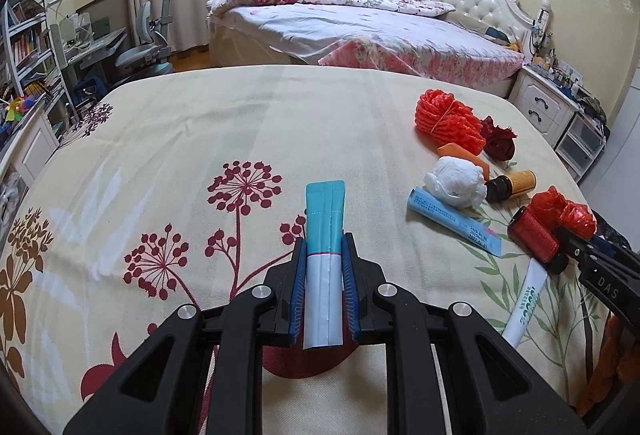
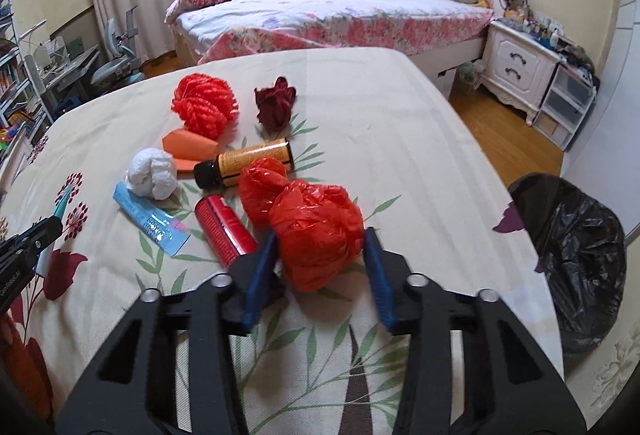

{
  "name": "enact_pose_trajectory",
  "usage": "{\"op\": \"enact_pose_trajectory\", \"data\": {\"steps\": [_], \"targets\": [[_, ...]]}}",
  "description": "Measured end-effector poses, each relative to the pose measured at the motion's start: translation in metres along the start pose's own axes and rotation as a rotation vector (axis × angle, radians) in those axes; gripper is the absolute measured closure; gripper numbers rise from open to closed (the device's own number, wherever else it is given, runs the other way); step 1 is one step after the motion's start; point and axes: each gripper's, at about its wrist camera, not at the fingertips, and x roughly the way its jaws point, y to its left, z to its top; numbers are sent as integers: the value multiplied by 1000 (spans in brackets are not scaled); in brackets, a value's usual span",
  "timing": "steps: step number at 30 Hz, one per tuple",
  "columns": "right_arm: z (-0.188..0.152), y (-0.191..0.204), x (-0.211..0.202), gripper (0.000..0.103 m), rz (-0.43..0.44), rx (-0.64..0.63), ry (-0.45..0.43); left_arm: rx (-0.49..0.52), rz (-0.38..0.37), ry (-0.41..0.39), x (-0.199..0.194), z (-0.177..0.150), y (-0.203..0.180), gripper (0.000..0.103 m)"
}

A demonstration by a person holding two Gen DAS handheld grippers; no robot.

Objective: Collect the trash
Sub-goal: 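Grasp the red plastic bag with the right tool while the left holds the tube, then carry both items over the black bin and open both tools to drop them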

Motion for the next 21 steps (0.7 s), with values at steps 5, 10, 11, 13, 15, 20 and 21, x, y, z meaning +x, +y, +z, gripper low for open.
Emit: {"op": "enact_pose_trajectory", "data": {"steps": [5,10,11,13,15,20,21], "targets": [[-4,0,-8,70,8,1,-14,2,-8,-4,-1,-2,-3,84],[-7,-9,-21,70,-9,16,-38,11,-29,-23,-10,-2,-14,85],[-7,-11,-23,70,-13,21,-42,15,-36,-27,-12,-2,-17,85],[-8,-16,-28,70,-21,34,-49,26,-52,-36,-17,-2,-26,84],[-10,-26,-35,70,-36,49,-61,40,-70,-44,-21,-1,-37,85],[-14,-51,-53,70,-88,85,-95,88,-127,-66,-31,-2,-70,84],[-15,-57,-56,70,-100,95,-101,98,-138,-69,-32,-2,-77,84]]}}
